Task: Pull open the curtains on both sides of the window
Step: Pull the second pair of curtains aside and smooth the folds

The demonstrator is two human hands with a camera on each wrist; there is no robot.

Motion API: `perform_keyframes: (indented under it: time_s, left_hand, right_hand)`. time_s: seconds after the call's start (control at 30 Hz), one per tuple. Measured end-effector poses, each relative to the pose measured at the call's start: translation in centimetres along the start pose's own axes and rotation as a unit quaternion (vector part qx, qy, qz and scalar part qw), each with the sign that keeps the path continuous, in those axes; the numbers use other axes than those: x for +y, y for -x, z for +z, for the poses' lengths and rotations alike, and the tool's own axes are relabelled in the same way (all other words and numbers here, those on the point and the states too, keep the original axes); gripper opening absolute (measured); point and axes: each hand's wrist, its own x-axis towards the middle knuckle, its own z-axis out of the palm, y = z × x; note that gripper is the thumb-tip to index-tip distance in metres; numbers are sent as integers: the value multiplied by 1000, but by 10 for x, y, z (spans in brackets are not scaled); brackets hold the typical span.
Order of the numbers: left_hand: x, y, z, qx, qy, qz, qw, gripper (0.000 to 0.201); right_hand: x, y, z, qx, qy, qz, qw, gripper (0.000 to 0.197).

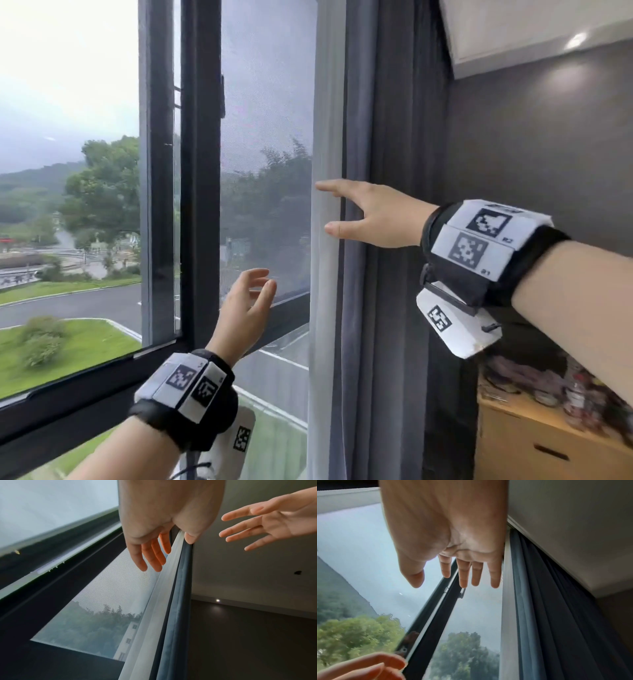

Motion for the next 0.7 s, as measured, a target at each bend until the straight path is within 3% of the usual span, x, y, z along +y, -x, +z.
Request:
perform_keyframes:
  time_s: [0.27, 0.53, 0.7]
  left_hand:
    - [-68, -69, 43, 35, 73, 17, 997, 31]
    - [-119, -70, 124, 52, 122, -20, 991, 26]
    - [-138, -69, 177, 64, 110, -48, 991, 33]
  right_hand:
    - [27, -112, 7, 16, 140, 9, 990, 65]
    - [78, -164, 20, 43, 147, 17, 988, 62]
    - [135, -191, 24, 50, 175, 1, 983, 63]
